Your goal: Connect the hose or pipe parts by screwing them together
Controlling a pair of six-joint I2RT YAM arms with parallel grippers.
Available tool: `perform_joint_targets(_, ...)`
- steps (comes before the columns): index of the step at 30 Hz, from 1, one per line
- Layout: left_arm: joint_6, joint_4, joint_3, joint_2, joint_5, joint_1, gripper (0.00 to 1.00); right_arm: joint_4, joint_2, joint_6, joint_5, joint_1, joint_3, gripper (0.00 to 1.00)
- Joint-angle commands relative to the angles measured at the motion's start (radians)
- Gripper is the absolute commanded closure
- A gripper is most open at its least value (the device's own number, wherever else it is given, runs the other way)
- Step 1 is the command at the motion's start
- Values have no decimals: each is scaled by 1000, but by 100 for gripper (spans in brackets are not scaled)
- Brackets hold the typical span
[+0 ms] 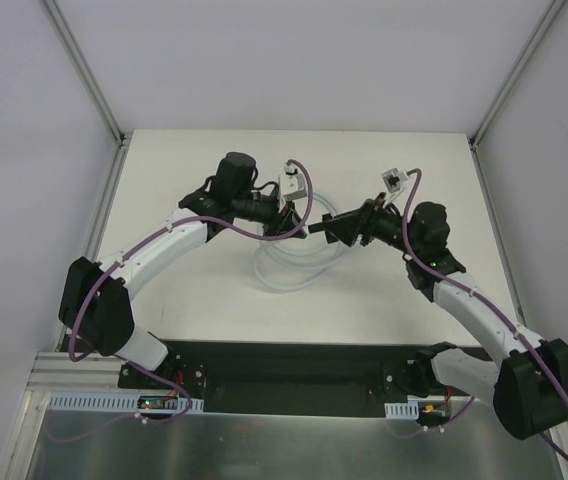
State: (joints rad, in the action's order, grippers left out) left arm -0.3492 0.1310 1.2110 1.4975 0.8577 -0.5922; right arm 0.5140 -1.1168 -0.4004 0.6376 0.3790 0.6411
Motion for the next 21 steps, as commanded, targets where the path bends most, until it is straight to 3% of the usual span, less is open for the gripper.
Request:
perform_joint_targets(1, 58, -64, -21, -39, 142, 29, 100, 38, 173, 383, 11, -15, -40, 25)
perform_joint_targets(3, 67, -64, -28, -48, 179, 43, 100, 43, 248, 617, 19, -14, -73, 18)
perform_joint_targets(8, 114, -62, -28, -59, 271, 61, 100, 73, 321, 1113, 163, -11, -135, 13)
perform_joint_targets(12, 156, -62, -13, -52, 346, 65, 100, 156, 310, 1244, 152, 18, -173, 6)
perform_joint_targets(17, 185, -36, 15, -57, 429, 72, 100, 80, 321, 1411, 111, 89, -184, 6)
perform_joint_targets(21, 191, -18, 24, -59, 452, 72, 100, 61, 305, 1454, 62, 116, -158, 6)
